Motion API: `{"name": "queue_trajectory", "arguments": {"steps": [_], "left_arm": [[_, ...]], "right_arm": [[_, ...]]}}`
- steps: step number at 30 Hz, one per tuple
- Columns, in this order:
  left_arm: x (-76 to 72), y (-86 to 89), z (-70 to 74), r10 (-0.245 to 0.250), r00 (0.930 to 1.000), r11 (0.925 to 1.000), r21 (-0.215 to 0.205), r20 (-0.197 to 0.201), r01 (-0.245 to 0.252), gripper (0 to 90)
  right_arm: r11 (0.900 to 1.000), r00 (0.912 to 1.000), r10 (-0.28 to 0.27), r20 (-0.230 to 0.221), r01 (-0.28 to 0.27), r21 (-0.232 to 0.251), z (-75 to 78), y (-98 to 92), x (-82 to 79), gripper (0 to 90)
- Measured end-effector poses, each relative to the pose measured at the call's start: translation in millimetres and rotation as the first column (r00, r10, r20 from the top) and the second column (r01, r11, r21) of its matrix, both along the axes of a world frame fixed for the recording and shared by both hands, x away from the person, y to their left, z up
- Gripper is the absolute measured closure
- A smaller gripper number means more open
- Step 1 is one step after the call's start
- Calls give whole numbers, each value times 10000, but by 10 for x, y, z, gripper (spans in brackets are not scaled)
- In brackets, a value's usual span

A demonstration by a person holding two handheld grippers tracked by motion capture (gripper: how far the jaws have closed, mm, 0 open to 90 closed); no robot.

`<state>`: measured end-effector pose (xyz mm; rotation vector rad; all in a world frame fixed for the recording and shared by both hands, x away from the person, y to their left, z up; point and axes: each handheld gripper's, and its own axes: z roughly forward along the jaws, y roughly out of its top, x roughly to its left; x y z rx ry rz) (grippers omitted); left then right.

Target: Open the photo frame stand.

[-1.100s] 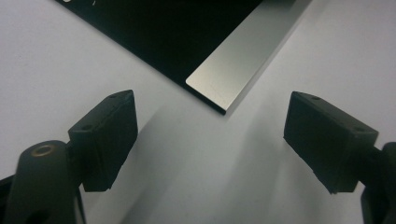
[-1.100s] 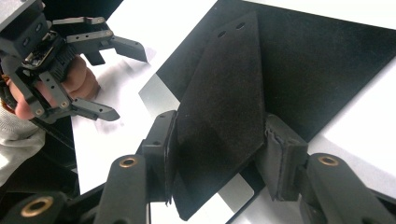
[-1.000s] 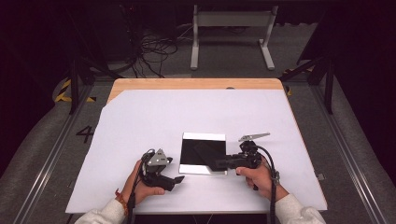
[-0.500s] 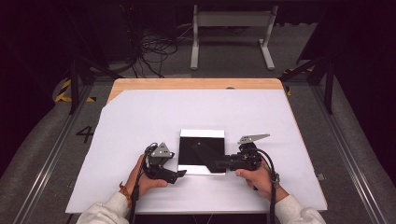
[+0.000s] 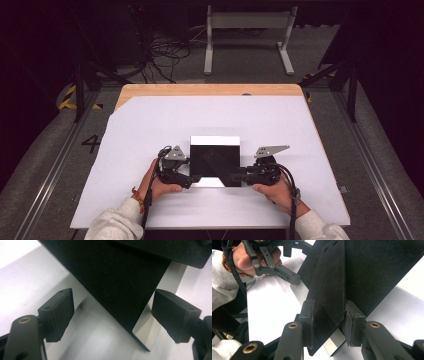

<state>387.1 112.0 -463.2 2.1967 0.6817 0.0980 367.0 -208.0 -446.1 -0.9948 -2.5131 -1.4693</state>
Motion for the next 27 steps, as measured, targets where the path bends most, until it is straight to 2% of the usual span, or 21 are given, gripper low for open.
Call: {"name": "queue_trajectory", "arguments": {"steps": [3,8,10,15,22,27], "left_arm": [[-1,-23,18,-67,9997,9999,86,235,65,200],[7,-44,10,-265,9995,9996,1,151,265,213],[3,-58,13,-243,9996,9997,28,162,243,211],[-5,-93,5,-542,9985,9985,110,25,542,220],[11,-105,4,-339,9994,9994,-48,103,340,197],[31,-127,12,-388,9992,9992,-43,88,389,195]], "right_arm": [[10000,9999,24,125,-23,-55,6,5,-10,655],[10000,9997,33,246,-30,-90,22,18,-18,655],[9999,9995,38,303,-34,-133,23,21,-22,655],[10000,9994,61,330,-59,-56,28,19,-24,655],[9999,9990,99,431,-100,30,34,19,-27,655],[10000,9987,98,498,-98,-5,37,21,-35,655]]}}
